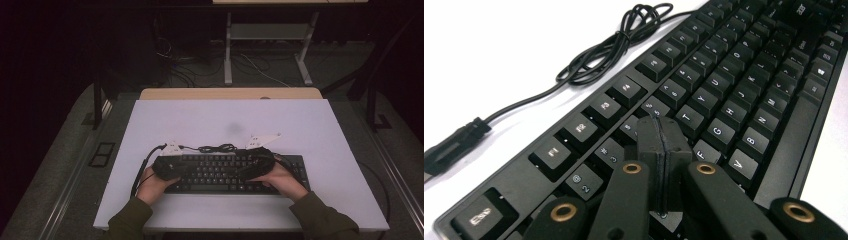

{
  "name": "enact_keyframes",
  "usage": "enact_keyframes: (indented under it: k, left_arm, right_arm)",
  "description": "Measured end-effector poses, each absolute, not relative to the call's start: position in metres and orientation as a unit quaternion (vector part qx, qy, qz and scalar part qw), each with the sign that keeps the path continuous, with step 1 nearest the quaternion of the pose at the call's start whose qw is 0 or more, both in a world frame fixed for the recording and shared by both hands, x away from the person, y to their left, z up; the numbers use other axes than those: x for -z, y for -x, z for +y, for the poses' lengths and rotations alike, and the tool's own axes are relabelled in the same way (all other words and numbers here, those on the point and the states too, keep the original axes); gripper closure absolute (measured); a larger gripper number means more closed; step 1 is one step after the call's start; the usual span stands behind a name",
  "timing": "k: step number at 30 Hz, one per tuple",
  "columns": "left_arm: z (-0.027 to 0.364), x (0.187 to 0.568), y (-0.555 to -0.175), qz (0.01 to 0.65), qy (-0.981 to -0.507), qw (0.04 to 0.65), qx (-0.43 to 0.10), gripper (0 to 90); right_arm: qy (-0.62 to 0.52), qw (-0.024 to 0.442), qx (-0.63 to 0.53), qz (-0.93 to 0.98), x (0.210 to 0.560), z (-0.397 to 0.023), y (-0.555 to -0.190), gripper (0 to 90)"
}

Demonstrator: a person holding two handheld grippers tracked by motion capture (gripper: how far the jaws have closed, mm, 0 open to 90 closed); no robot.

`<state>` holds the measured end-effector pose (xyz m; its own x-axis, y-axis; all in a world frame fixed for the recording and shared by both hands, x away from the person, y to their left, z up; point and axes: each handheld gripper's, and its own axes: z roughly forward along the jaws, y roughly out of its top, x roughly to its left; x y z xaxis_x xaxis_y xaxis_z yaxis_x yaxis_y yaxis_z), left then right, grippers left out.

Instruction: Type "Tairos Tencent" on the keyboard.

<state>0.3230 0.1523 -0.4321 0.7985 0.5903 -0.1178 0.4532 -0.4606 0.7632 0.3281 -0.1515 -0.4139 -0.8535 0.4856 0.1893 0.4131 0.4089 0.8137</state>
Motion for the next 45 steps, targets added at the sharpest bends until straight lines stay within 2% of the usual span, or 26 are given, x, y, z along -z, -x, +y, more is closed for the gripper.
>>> enact_keyframes:
  k: [6,9,22,27,30,36,45]
  left_arm:
    - [0.153,0.431,-0.322,0.312,-0.847,0.423,-0.078,86.0]
    - [0.154,0.431,-0.322,0.311,-0.847,0.424,-0.076,78.3]
    - [0.153,0.429,-0.32,0.311,-0.842,0.436,-0.072,37.7]
    - [0.153,0.428,-0.319,0.309,-0.839,0.442,-0.078,29.5]
    - [0.154,0.428,-0.32,0.311,-0.837,0.443,-0.081,27.9]
    - [0.154,0.428,-0.32,0.313,-0.836,0.442,-0.086,24.8]
    - [0.154,0.427,-0.32,0.311,-0.837,0.442,-0.089,24.8]
  right_arm:
    - [-0.273,0.038,-0.477,0.835,0.412,-0.15,-0.328,20.8]
    - [-0.274,0.042,-0.475,0.835,0.412,-0.149,-0.329,26.2]
    - [-0.272,0.034,-0.484,0.831,0.411,-0.147,-0.332,65.9]
    - [-0.268,0.024,-0.486,0.832,0.41,-0.148,-0.332,79.9]
    - [-0.265,0.019,-0.484,0.833,0.411,-0.147,-0.332,87.2]
    - [-0.252,0.012,-0.476,0.842,0.413,-0.142,-0.329,89.1]
    - [-0.238,0.007,-0.461,0.855,0.418,-0.128,-0.324,89.0]
